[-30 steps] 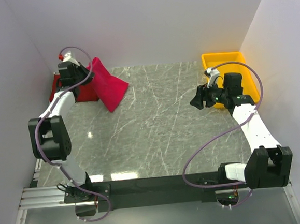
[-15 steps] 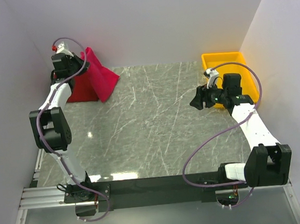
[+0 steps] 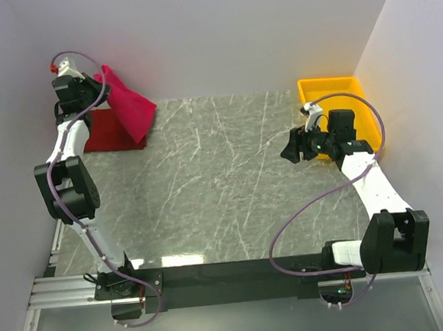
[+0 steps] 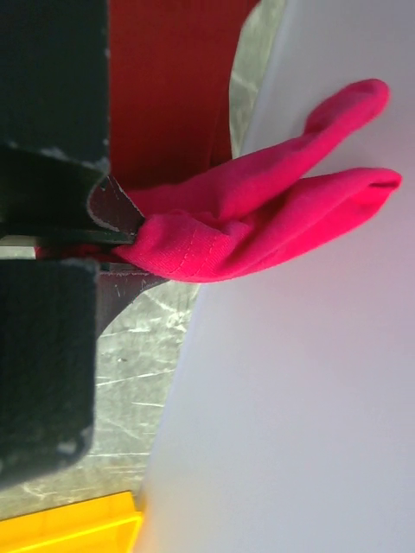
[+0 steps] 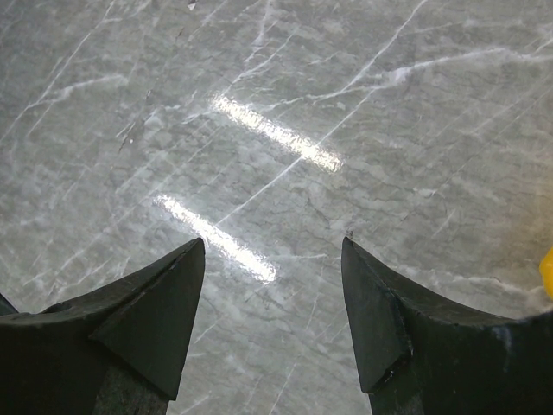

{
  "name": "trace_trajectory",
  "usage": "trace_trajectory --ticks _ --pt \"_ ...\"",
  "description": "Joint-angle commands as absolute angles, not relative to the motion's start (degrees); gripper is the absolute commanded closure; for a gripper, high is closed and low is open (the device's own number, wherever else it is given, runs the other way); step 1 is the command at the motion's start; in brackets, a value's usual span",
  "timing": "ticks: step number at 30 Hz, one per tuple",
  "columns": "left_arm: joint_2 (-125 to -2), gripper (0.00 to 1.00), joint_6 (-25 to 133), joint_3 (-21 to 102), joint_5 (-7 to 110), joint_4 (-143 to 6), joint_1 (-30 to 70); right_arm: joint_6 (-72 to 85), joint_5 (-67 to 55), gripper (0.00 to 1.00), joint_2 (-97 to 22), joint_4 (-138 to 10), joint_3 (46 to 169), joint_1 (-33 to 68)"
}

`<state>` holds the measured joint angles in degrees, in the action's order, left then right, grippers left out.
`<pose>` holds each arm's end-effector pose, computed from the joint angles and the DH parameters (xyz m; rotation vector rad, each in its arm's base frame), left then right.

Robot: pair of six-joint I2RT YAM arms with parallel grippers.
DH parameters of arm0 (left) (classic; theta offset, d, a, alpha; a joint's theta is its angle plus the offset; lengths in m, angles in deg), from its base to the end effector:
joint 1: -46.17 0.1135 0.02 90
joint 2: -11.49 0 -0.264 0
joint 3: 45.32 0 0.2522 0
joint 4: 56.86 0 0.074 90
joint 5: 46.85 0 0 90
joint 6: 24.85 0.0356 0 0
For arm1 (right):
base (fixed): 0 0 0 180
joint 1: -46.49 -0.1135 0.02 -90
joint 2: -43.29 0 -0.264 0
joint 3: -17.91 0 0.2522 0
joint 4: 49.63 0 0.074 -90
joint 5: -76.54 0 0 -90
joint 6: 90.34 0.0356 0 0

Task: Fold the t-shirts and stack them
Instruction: Neatly place the folded tshirt to the corner

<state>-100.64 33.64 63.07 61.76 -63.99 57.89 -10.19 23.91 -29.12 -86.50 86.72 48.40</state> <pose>0.4693 0.0858 0.3213 -0.4281 1.7291 -0.5356 0.2703 0.0126 0.2829 -0.4838 2.1231 0.6221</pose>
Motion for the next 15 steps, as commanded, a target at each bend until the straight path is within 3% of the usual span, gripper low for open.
trace_trajectory --ticks 1,15 --pt "-99.6 0.99 31.31 64.77 63.54 -57.26 59.79 -9.92 23.46 0.29 -29.66 -84.13 86.95 48.95" --pt "-96.62 0.99 26.03 49.05 58.8 -48.91 63.92 -10.19 23.1 0.29 -30.98 -84.31 87.39 48.95"
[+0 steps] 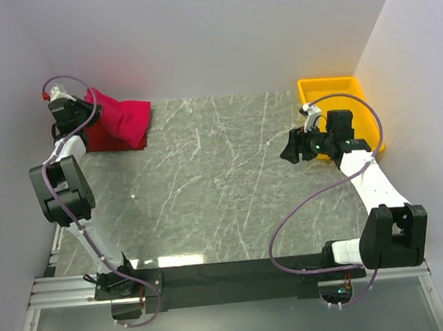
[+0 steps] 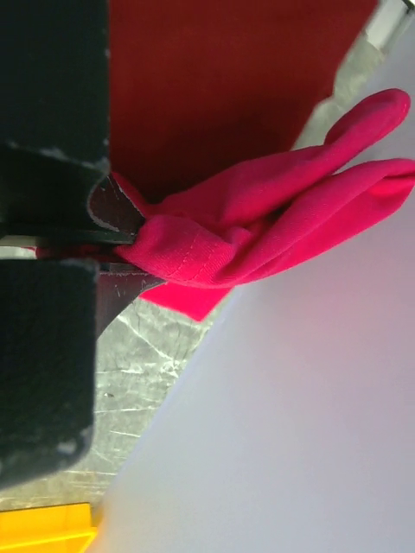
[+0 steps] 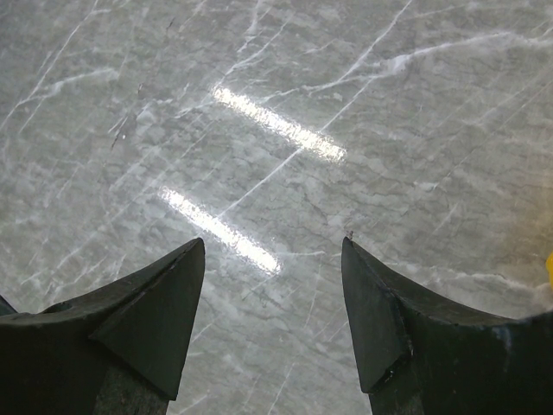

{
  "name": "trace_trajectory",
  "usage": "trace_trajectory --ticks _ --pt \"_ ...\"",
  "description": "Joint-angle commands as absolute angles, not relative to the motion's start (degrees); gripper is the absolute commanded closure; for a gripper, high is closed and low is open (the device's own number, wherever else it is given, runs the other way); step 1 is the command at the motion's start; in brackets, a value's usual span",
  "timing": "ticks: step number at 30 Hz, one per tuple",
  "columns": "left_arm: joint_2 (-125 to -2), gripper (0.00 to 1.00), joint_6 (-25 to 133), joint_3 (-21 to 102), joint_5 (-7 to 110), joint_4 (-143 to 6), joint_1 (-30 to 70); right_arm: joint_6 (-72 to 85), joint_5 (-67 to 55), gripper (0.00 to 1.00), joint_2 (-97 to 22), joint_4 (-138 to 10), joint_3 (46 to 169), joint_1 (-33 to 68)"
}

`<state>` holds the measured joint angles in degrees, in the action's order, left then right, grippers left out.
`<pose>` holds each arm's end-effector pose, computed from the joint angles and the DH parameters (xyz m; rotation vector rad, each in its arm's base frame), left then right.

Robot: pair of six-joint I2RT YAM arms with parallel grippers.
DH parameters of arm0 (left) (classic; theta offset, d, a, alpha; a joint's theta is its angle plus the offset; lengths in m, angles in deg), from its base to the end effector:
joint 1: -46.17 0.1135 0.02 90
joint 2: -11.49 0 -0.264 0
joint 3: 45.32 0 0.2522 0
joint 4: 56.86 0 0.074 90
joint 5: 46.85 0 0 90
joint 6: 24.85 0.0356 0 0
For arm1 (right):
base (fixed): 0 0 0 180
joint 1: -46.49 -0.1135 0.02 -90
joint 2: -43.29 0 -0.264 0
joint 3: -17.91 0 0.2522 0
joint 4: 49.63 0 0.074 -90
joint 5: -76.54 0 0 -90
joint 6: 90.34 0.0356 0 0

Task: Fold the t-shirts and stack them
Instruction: Neatly place the folded tshirt to the corner

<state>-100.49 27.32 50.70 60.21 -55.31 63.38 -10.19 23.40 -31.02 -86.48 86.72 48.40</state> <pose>0.4482 0.1279 0.2621 -0.6569 1.7215 -0.5241 0.2759 0.0122 0.2745 -0.4719 2.1570 0.6253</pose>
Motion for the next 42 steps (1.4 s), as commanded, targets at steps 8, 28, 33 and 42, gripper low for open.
trace_trajectory --ticks 8,28,33,42 --pt "-95.3 0.99 26.47 43.15 54.41 -49.0 66.2 -10.19 23.28 0.29 -31.16 -84.48 87.57 48.86" --pt "-95.3 0.61 30.69 42.97 43.42 -61.38 67.88 -10.27 23.63 0.29 -31.16 -84.66 87.39 48.95" --pt "-88.45 0.27 32.71 43.32 39.11 -63.94 67.88 -10.1 24.25 0.29 -31.25 -84.48 87.74 48.86" --pt "-82.11 0.3 23.7 39.29 48.67 -70.27 67.88 -9.75 25.04 0.29 -31.16 -83.87 87.74 48.86"
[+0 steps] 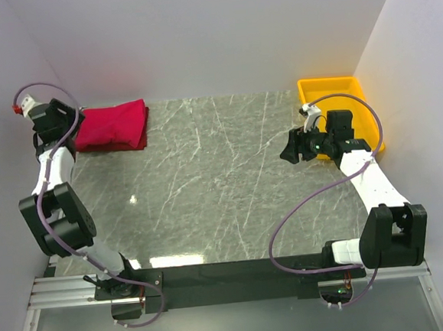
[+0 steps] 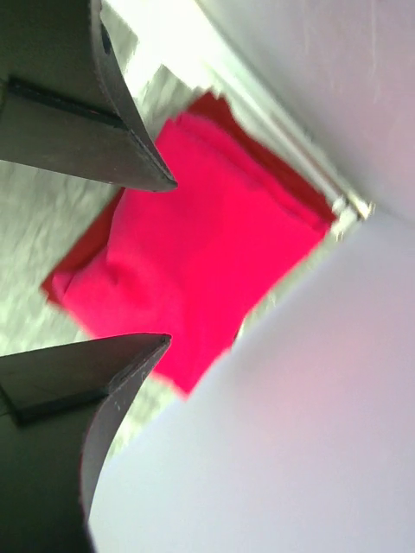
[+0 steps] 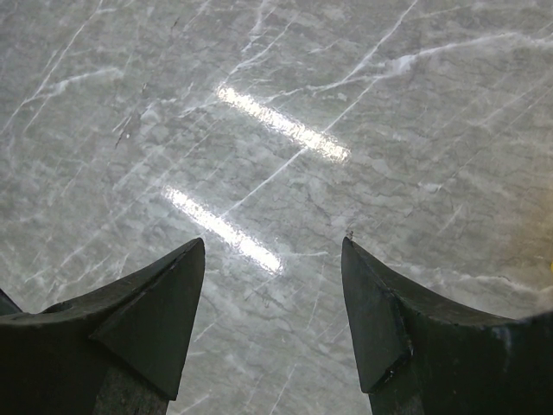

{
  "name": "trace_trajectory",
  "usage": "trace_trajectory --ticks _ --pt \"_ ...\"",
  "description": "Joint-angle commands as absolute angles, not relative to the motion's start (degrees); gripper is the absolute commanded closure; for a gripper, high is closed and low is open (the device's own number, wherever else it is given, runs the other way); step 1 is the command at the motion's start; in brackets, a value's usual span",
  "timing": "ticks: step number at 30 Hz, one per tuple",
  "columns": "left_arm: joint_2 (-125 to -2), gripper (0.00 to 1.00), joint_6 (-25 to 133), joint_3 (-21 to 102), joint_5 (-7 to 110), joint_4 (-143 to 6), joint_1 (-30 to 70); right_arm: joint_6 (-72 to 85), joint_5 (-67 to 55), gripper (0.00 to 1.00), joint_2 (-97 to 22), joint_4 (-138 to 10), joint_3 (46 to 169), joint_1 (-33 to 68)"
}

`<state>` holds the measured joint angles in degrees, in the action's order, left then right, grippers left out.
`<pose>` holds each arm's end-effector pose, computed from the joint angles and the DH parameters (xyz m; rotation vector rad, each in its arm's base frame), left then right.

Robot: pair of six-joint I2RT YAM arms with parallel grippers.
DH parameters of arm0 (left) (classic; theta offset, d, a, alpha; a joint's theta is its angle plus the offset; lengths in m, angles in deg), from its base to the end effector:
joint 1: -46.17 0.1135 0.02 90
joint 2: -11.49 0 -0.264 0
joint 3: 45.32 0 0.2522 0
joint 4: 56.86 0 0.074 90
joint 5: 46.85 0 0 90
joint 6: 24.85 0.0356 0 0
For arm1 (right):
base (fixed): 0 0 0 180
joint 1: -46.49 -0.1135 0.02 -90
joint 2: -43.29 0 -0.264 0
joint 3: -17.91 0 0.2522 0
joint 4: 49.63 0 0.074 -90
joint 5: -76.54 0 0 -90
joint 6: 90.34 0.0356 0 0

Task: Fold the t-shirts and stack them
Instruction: Neatly place the folded tshirt to the corner

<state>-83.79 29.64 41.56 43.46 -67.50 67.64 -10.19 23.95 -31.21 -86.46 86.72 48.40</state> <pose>0.3699 0.1453 0.3038 -0.9063 1.6776 -0.1712 0.2764 0.0124 0.2738 -0.4756 2.1561 0.6371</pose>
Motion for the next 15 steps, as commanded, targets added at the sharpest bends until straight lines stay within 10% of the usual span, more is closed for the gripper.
trace_trajectory --ticks 1,15 --pt "-81.76 0.3 21.57 37.62 49.99 -69.92 67.79 -9.75 25.12 0.29 -31.16 -83.95 87.74 48.86" --pt "-92.12 0.33 3.71 28.99 49.31 -51.47 57.16 -10.1 24.86 0.29 -30.89 -84.39 87.57 48.95"
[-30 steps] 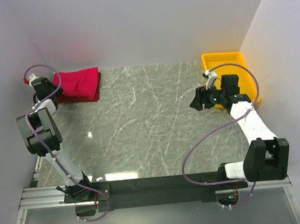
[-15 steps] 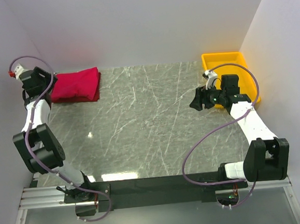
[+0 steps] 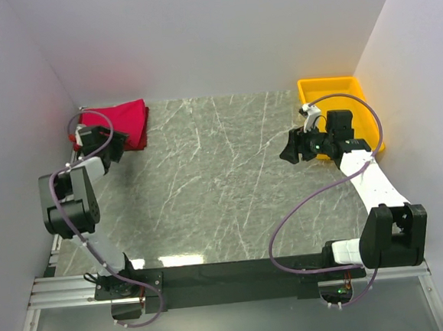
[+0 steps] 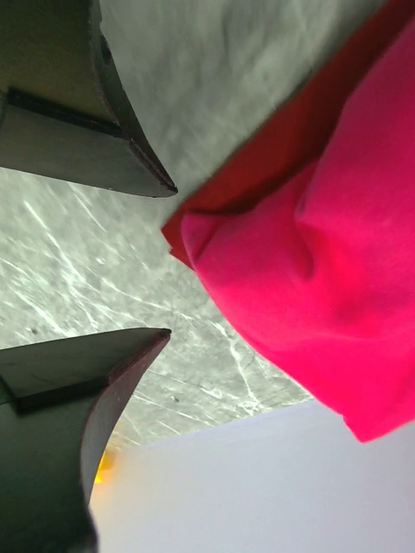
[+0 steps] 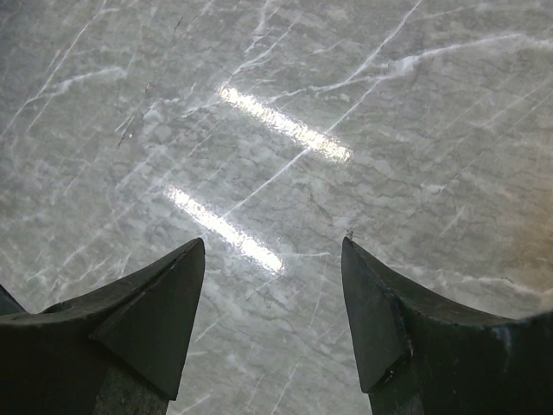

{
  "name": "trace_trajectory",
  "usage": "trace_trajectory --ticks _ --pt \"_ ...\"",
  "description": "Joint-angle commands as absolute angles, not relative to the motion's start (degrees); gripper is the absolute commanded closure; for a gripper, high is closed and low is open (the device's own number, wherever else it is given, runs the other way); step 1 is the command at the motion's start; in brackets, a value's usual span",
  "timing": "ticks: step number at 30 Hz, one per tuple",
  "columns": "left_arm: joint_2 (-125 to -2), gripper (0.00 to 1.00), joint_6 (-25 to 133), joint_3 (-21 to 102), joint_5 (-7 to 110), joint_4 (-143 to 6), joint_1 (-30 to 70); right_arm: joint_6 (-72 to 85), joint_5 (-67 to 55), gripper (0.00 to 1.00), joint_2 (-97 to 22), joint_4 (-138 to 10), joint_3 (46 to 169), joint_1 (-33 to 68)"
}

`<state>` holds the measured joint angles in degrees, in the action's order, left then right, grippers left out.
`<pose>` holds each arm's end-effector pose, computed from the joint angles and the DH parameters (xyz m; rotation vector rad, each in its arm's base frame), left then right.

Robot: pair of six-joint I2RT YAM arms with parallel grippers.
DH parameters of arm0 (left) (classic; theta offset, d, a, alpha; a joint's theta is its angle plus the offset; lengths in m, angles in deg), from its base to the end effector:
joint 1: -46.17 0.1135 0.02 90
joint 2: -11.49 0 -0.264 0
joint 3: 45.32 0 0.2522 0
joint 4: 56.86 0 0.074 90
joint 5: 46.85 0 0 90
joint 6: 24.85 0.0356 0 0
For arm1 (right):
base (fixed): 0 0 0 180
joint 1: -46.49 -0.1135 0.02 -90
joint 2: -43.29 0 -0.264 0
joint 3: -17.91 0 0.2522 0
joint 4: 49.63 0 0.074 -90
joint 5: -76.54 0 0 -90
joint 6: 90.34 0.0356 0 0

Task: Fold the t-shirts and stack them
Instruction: Neatly place the folded tshirt to the corner

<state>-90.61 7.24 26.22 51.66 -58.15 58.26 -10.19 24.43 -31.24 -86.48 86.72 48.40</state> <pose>0.3778 0.0755 0.1858 -1.1784 1.8404 -0.6222 0.2763 0.0127 0.2737 -0.4792 2.1537 0.6468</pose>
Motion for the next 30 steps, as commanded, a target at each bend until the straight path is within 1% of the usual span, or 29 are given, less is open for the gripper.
trace_trajectory --ticks 1,4,10,16,19,20,22,23,25,26,30 --pt "-93.96 0.34 3.28 29.78 48.26 -51.2 56.46 -10.1 24.77 0.29 -30.98 -84.39 87.57 49.04" --pt "-96.43 0.35 2.66 31.36 46.32 -50.67 55.23 -10.27 24.42 0.29 -30.89 -84.57 87.66 48.86" --pt "-98.8 0.37 7.39 36.1 43.32 -54.35 53.46 -10.27 24.07 0.29 -31.24 -84.66 87.92 48.95" --pt "-100.39 0.44 7.23 36.91 43.41 -54.27 53.29 -10.19 23.98 0.29 -32.21 -84.57 88.62 48.95" --pt "-101.18 0.53 6.79 37.08 44.81 -53.48 53.37 -10.19 23.98 0.29 -32.56 -84.57 88.8 48.95" --pt "-101.44 0.6 6.79 37.25 45.43 -53.22 53.37 -10.1 24.07 0.29 -32.74 -84.74 88.89 48.95" --pt "-102.06 0.67 6.35 37.78 47.19 -52.87 53.37 -10.1 24.07 0.29 -32.83 -84.66 88.89 48.95" --pt "-102.24 0.79 6.09 37.87 47.63 -52.69 53.37 -10.1 23.98 0.29 -32.83 -84.66 89.06 48.95" --pt "-102.15 0.94 5.3 37.78 48.5 -51.99 53.37 -10.18 23.9 0.29 -32.83 -84.75 88.98 48.95" --pt "-101.89 0.99 4.42 37.61 48.68 -51.81 53.29 -10.27 23.9 0.29 -32.74 -84.75 88.98 48.95" --pt "-100.48 0.99 1.08 37.17 50.0 -51.11 53.64 -10.27 23.81 0.29 -32.48 -84.66 88.54 48.95"
